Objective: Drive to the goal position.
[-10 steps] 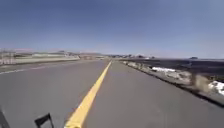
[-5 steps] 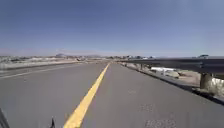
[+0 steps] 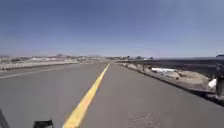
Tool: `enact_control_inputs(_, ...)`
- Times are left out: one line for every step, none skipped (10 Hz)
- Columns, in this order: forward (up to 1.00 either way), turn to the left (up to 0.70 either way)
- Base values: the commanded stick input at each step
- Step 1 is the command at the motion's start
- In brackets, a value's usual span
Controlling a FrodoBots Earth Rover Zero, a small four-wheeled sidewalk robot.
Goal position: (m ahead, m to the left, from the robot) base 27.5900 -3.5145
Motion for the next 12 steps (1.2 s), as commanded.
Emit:
enact_control_inputs(0.85,0.00)
enact_control_inputs(0.85,0.00)
enact_control_inputs(0.85,0.00)
enact_control_inputs(0.85,0.00)
enact_control_inputs(0.85,0.00)
enact_control_inputs(0.85,0.00)
enact_control_inputs(0.85,0.00)
enact_control_inputs(0.85,0.00)
enact_control_inputs(0.85,0.00)
enact_control_inputs(0.85,0.00)
enact_control_inputs(0.85,0.00)
enact_control_inputs(0.85,0.00)
